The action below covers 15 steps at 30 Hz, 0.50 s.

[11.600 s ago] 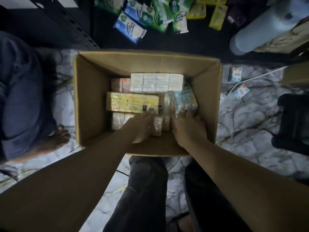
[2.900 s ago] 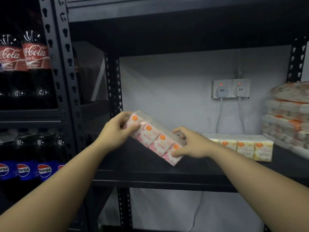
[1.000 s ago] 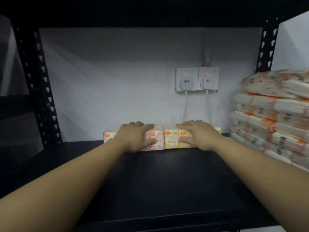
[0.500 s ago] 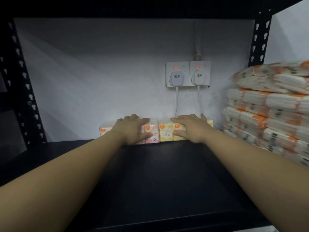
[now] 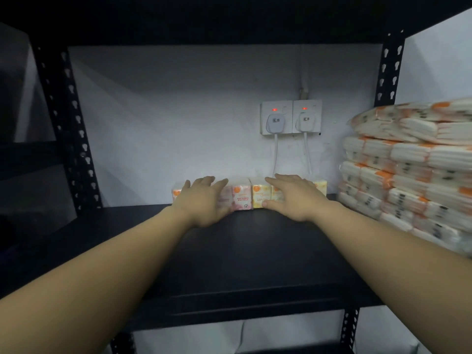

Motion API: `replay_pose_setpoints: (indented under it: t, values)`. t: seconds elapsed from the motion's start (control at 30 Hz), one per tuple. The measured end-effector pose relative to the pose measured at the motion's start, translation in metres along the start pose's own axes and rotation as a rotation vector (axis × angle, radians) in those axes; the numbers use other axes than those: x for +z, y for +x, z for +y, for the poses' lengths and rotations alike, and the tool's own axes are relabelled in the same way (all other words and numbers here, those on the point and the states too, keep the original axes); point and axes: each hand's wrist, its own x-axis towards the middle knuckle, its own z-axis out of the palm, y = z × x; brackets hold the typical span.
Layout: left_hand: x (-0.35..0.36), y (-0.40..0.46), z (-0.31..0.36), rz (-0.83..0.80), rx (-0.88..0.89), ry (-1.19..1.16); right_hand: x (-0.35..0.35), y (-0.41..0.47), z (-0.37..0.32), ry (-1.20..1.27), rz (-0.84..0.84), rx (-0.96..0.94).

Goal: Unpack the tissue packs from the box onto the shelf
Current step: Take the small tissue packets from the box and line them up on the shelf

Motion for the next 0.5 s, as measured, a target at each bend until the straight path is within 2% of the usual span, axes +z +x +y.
replay_pose_setpoints:
  t: [0.27,0.5]
  values:
    - [-0.037,-0.123,0.024,-0.008,-0.014,-0.175,-0.032,-0.102,-0.085,0.105,-0.03,0.042]
    - [-0.032,-0.252,0.032,0.143,0.071,-0.174,-0.019,-0.212,-0.154,0.171,0.116,-0.104]
